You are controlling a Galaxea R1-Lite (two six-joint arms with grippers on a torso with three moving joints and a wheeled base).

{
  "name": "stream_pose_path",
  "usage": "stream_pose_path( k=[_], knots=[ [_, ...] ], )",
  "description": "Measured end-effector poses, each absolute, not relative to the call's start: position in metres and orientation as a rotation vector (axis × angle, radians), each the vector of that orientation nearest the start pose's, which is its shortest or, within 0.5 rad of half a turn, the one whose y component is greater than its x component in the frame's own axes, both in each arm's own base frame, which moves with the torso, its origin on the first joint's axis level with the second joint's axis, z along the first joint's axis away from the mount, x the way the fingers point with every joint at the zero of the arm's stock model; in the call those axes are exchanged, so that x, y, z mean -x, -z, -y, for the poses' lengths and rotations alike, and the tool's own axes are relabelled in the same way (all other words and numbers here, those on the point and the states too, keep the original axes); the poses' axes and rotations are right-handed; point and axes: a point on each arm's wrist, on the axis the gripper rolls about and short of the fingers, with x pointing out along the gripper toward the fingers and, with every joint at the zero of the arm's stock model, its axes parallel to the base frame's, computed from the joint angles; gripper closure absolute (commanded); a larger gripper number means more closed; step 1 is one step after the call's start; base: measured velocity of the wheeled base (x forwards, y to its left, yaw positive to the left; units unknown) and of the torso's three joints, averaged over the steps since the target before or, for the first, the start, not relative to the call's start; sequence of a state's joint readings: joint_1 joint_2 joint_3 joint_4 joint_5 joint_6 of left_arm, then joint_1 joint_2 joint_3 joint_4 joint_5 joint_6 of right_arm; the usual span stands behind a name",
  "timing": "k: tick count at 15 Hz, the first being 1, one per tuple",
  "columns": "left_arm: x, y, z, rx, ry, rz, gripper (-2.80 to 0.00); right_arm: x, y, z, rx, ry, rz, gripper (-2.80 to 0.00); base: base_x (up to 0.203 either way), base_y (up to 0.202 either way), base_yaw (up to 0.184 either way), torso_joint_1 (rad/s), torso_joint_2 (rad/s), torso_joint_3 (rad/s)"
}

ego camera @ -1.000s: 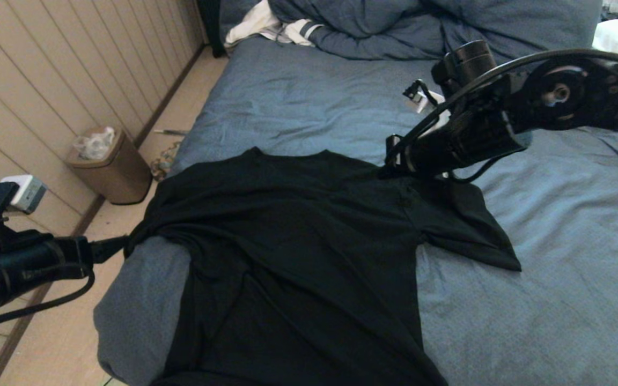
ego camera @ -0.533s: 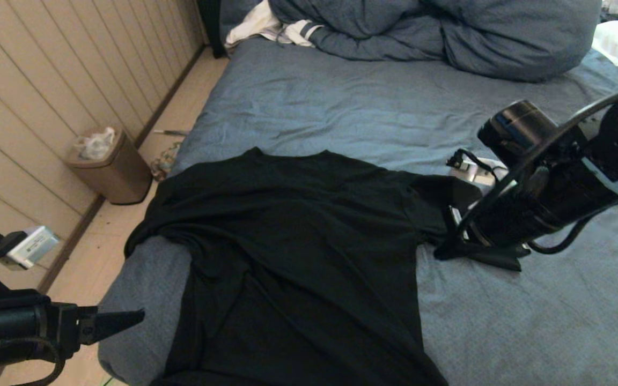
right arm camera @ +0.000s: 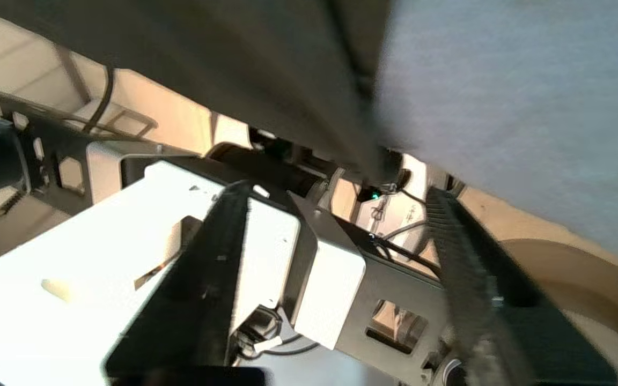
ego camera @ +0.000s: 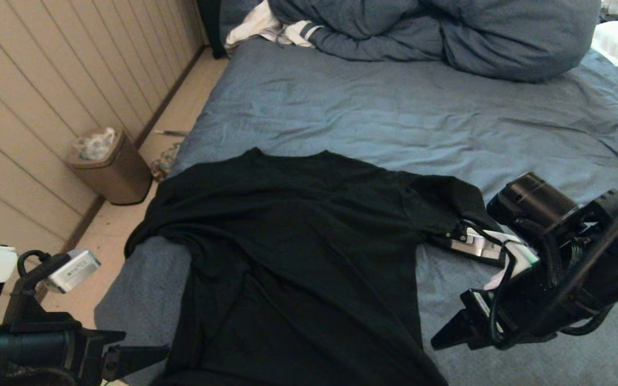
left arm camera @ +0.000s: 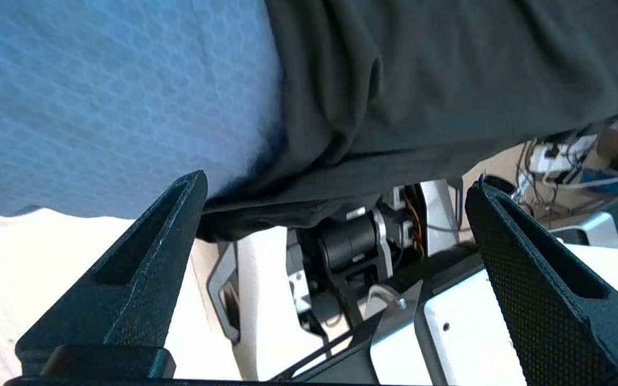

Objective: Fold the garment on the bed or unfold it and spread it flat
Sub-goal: Unford the black T-shirt

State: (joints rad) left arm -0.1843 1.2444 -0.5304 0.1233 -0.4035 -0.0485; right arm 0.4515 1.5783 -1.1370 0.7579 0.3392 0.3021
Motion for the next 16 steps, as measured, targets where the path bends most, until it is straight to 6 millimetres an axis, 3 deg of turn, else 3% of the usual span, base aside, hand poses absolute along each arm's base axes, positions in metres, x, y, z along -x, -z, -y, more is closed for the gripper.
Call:
stream_pose_path(
  k=[4, 11, 12, 13, 16],
  knots=[
    [-0.167, -0.139, 0.047, 0.157, 0.558, -0.887, -2.8, -0.211, -0.187, -0.114, -0.183, -0.532, -1.274, -2.8, 0.0, 0.0, 0.0, 0.0, 0.0, 0.0],
    [-0.202, -0.089, 0.056, 0.157, 0.561, -0.877, -2.8, -0.219, -0.185, -0.115, -0.196, -0.514, -1.277, -2.8, 0.0, 0.0, 0.0, 0.0, 0.0, 0.0],
    [-0.204, -0.084, 0.057, 0.158, 0.562, -0.872, -0.36, -0.219, -0.185, -0.115, -0.196, -0.513, -1.278, -2.8, 0.0, 0.0, 0.0, 0.0, 0.0, 0.0],
    [-0.205, -0.081, 0.057, 0.16, 0.563, -0.876, 0.0, -0.22, -0.184, -0.116, -0.198, -0.511, -1.282, -2.8, 0.0, 0.0, 0.0, 0.0, 0.0, 0.0],
    [-0.206, -0.076, 0.057, 0.162, 0.557, -0.888, 0.0, -0.223, -0.181, -0.117, -0.198, -0.502, -1.294, -2.8, 0.0, 0.0, 0.0, 0.0, 0.0, 0.0]
  ],
)
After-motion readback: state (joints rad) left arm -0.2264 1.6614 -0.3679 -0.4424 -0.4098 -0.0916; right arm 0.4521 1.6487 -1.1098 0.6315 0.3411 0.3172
